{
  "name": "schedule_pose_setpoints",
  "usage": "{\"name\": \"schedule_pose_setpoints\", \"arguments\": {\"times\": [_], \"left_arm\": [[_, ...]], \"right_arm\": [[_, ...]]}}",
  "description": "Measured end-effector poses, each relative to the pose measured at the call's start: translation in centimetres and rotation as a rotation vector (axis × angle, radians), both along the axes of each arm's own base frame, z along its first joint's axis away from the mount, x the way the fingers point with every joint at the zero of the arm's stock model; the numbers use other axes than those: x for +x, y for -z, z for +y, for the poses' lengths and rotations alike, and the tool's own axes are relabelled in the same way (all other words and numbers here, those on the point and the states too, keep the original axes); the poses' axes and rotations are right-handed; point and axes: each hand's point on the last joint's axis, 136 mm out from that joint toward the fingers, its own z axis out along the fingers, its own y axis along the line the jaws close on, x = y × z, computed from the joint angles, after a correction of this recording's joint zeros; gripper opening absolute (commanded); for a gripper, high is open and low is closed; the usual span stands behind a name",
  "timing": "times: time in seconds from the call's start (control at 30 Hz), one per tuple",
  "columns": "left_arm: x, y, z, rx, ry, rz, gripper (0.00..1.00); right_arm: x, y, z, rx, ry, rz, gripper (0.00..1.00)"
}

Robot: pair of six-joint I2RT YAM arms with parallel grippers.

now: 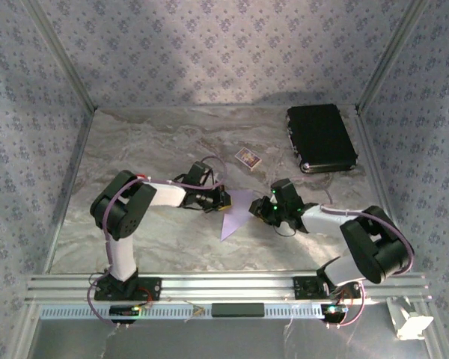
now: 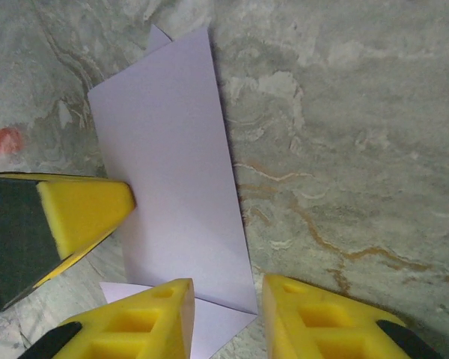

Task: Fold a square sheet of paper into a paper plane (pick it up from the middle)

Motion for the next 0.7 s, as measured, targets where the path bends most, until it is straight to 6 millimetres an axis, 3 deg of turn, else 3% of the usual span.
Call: {"name": "schedule_pose_setpoints", "arguments": {"times": [0.2,0.43,0.7], "left_arm": [[0.0,-0.1,0.2,-0.029,-0.002,-0.001,0.05],[0.1,-0.1,0.3,-0.038,-0.005,0.001,0.04],[0.1,-0.1,0.3,-0.041,-0.007,0.0,0.03]], "right_arm": [[0.7,0.1,0.2,-0.007,-0.02,0.005,0.33],[3.9,-1.2,0.6,-0.025,-0.035,-0.03,0.35],[4.7,0.4,0.6,-0.034,-0.044,0.032,0.35]]}}
